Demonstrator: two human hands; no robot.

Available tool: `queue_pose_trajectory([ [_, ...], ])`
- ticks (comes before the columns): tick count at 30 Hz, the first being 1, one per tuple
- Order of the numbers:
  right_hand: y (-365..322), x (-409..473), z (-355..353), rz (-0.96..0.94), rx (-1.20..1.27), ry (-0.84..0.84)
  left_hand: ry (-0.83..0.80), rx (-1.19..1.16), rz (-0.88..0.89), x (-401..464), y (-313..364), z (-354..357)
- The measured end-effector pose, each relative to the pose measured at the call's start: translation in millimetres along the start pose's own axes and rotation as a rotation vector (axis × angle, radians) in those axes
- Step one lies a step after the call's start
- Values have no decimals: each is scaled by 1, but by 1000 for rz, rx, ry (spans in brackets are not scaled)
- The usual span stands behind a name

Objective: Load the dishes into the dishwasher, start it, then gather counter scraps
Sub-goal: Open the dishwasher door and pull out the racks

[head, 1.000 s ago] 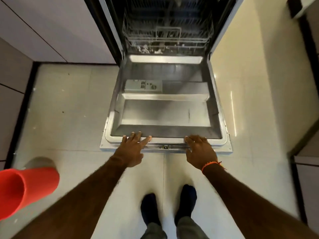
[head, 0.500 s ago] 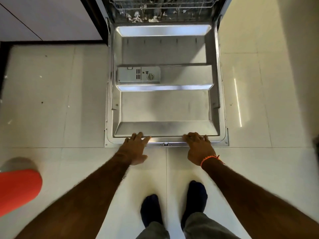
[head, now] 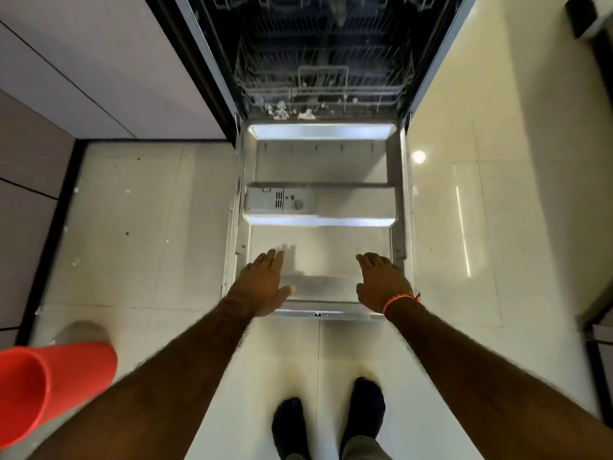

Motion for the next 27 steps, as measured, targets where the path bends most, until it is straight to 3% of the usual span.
queue_pose_trajectory([
  [6, -4, 45, -134, -62, -20, 197, 170, 1, 20, 27, 20, -113],
  [12, 3, 131, -214, -63, -71, 284, 247, -5, 33, 99, 11, -189],
  [18, 18, 252, -235, -23, -143, 362, 289, 75, 69, 218, -26, -224],
  [27, 44, 408, -196, -129, -278, 461, 448, 169, 15, 393, -69, -214],
])
Point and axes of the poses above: each hand's wrist, its own x-axis towards the middle knuckle, its own z-axis out of the palm, y = z × x, the point moved 5 cm from there along x, towards the middle knuckle, and after that the axes turned 8 degrees about y, right-handed, at the moved point
